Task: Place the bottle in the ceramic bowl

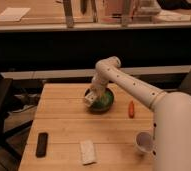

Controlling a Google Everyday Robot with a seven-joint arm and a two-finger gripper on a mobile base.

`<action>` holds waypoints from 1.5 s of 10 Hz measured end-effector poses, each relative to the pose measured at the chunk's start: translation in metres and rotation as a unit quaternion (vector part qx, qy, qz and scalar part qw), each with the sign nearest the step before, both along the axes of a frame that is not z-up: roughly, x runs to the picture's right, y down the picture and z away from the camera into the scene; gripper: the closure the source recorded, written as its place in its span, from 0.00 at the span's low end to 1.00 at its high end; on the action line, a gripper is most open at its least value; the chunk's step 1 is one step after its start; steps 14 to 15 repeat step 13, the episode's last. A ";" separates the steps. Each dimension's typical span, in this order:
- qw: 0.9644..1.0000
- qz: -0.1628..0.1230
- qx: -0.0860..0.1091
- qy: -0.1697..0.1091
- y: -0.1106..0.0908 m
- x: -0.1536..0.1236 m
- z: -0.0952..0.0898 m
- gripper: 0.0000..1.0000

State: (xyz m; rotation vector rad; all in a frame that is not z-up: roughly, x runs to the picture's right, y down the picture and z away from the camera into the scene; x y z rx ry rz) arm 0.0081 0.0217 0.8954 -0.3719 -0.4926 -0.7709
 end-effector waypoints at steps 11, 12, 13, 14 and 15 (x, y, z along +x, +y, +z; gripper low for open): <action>1.000 0.016 -0.005 0.010 -0.007 0.011 -0.007 0.34; 1.000 0.018 -0.006 0.010 -0.007 0.012 -0.007 0.34; 1.000 0.018 -0.006 0.011 -0.008 0.013 -0.008 0.32; 1.000 0.018 -0.006 0.011 -0.008 0.013 -0.008 0.32; 1.000 0.018 -0.006 0.011 -0.008 0.013 -0.008 0.32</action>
